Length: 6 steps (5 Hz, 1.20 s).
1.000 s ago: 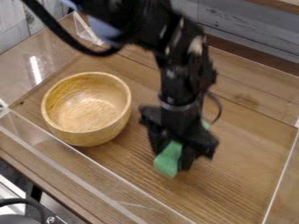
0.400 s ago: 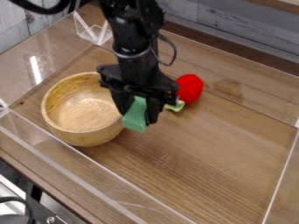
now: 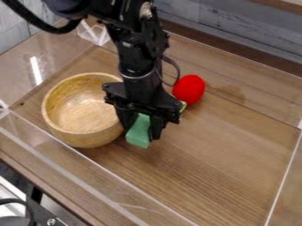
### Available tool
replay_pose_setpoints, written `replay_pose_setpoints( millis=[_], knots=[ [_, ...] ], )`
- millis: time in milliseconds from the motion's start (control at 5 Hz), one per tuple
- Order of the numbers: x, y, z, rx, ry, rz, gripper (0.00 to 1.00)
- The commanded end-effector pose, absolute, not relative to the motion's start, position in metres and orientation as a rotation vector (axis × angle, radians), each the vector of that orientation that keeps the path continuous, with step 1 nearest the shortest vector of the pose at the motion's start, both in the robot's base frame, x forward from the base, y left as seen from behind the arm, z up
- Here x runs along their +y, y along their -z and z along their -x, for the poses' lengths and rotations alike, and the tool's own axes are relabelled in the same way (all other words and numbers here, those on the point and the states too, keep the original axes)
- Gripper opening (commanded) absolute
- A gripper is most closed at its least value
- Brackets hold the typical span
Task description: Put the green block in the brown bowl
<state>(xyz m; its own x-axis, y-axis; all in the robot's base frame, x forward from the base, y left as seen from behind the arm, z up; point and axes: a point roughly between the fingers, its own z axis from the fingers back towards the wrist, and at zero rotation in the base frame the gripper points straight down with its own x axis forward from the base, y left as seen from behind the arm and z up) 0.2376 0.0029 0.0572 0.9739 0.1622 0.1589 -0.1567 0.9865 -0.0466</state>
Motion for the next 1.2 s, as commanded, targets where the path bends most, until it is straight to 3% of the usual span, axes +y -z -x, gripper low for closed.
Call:
replay_pose_setpoints(
  millis=[0,600,1000],
  knots=[
    [0.007,-0.068,-0.249,-0.200,-0.180,0.037,0.00],
    [0.025,-0.079,-0.257,-0.188,-0.297,0.034,0.00],
    [0.029,-0.086,-0.259,-0.171,-0.202,0.044,0.00]
  ],
)
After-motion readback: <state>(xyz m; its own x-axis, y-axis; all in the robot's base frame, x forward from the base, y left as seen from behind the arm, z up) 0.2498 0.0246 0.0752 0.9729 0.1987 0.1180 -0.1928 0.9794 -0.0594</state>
